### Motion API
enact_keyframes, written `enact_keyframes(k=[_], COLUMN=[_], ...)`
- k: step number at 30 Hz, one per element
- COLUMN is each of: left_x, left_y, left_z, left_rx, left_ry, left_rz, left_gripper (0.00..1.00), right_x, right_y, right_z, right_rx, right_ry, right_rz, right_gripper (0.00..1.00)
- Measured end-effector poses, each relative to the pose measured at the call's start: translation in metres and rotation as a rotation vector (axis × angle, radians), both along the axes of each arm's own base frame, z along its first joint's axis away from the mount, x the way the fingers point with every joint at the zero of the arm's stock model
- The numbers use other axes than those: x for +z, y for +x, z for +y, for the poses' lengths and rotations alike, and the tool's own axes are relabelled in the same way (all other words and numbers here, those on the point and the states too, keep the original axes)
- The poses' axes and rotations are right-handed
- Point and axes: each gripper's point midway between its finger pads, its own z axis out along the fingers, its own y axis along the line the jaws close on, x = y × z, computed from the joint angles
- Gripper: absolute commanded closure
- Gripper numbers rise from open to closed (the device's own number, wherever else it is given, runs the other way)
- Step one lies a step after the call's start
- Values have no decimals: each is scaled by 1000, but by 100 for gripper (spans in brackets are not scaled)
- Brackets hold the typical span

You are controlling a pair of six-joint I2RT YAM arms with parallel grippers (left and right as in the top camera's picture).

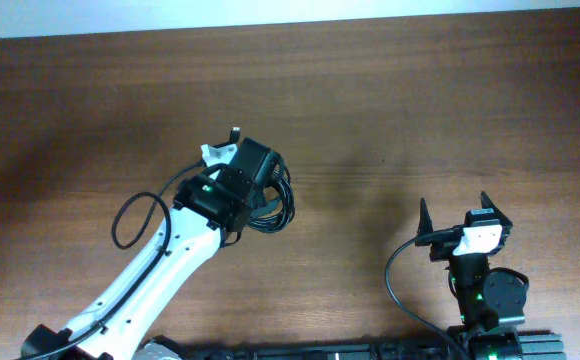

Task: Untangle cables
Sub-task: 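Bring the right gripper to the bundle and grasp a cable strand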

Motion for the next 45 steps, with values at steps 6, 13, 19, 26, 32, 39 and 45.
enact_keyframes(k=[6, 13, 19, 26, 32, 39, 45], left_x=[3, 4, 4, 6, 9, 12, 15], left_y=[6, 5, 3, 0, -7, -23, -24], left_z=[-34, -40, -45, -60, -76, -93, -97], left_rx=[-253, -301, -313, -480, -663, -819, -880], left_ry=[-88, -106, -132, -157, -187, -264, -293], left_rz=[-5, -4, 5, 1, -4, 15, 2], left_gripper=[100, 100, 100, 100, 100, 100, 100], right_x=[5, 9, 3, 4, 9, -14, -12], right_y=[-4, -50, -65, -41, -11, 10, 7], right_z=[35, 119, 133, 132, 169, 204, 208], right_rx=[197, 659, 751, 665, 748, 701, 713], right_ry=[116, 899, 934, 900, 760, 601, 619], right_rz=[-9, 343, 450, 606, 766, 753, 759], right_gripper=[1, 1, 2, 12, 19, 83, 96])
